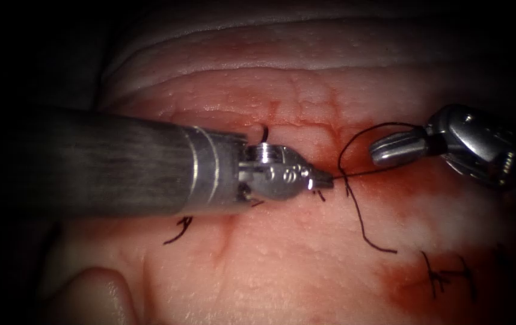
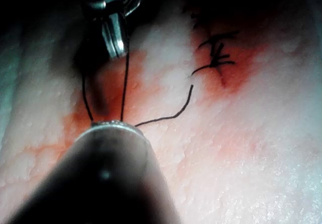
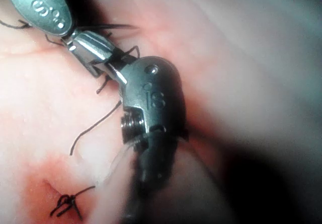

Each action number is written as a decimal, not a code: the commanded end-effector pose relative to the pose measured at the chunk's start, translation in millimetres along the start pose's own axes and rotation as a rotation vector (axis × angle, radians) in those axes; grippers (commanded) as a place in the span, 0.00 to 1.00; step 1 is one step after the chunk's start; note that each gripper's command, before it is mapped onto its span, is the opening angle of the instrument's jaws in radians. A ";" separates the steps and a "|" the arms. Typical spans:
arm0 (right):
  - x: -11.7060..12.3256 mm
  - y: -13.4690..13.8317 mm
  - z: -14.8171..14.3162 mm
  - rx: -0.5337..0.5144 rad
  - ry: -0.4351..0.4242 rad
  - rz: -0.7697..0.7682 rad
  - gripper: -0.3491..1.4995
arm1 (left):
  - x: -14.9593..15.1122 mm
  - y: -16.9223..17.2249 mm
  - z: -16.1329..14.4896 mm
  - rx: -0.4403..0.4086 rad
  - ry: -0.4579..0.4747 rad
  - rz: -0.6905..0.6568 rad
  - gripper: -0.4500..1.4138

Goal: Wound Closure
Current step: Grab the suture tail with the right driver.

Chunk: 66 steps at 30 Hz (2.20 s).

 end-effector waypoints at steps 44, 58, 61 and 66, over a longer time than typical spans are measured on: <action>-5.8 -2.2 2.6 0.336 -0.540 -0.364 0.80 | -1.5 -1.5 1.8 -0.032 0.028 -0.032 0.00; -8.0 -3.2 2.6 0.365 -0.557 -0.391 0.79 | -1.9 -1.1 2.0 -0.034 0.023 -0.038 0.00; -8.4 -3.1 2.7 0.370 -0.564 -0.394 0.79 | -1.9 -1.0 2.0 -0.035 0.023 -0.037 0.00; -8.7 -2.6 2.9 0.366 -0.569 -0.394 0.68 | -2.1 -0.9 1.9 -0.036 0.023 -0.041 0.00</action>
